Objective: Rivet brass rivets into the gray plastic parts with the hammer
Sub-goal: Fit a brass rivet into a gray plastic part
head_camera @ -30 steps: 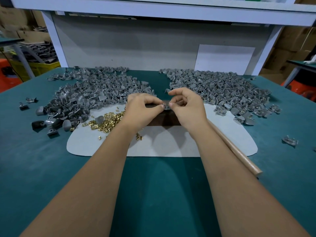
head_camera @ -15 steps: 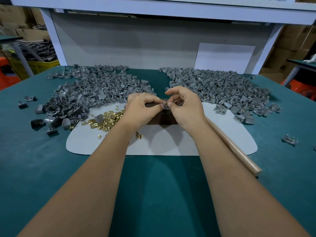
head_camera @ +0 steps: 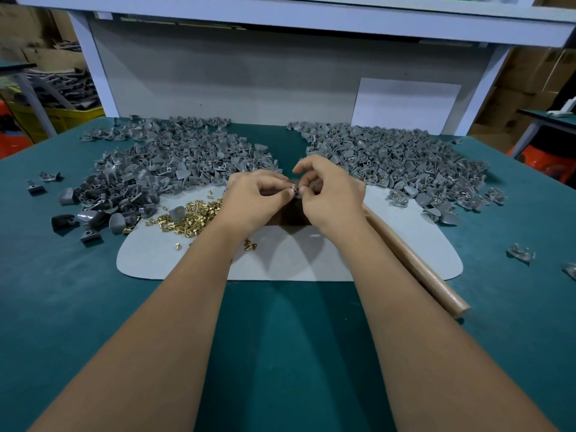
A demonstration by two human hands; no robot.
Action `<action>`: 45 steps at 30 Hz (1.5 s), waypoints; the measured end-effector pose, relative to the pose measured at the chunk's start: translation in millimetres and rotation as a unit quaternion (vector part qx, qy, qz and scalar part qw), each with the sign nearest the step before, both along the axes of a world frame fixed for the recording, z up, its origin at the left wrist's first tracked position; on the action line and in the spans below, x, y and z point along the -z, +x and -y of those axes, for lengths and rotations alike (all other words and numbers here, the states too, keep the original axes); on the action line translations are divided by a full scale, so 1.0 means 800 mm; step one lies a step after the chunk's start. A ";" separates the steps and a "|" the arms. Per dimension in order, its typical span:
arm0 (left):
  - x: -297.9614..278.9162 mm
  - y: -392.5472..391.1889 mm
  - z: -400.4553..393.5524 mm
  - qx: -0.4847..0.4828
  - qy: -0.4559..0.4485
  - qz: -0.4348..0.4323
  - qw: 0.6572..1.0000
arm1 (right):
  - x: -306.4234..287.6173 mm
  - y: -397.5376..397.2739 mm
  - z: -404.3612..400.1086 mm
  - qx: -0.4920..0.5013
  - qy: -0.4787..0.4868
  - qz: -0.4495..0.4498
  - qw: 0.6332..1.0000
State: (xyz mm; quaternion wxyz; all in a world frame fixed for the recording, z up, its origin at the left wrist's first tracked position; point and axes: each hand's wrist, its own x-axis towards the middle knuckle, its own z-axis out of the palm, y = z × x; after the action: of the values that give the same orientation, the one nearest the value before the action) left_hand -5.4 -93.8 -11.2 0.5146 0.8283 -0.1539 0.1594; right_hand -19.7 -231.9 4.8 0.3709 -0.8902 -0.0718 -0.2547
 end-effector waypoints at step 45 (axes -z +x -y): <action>0.001 0.006 0.000 -0.017 0.007 -0.012 1.000 | -0.014 0.008 -0.001 0.063 -0.193 -0.013 0.979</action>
State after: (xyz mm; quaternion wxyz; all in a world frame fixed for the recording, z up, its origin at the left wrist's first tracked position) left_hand -0.7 -93.6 -12.2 0.5075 0.8363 -0.1352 0.1571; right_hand -12.9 -230.8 15.8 0.1765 -0.9509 -0.0590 -0.2473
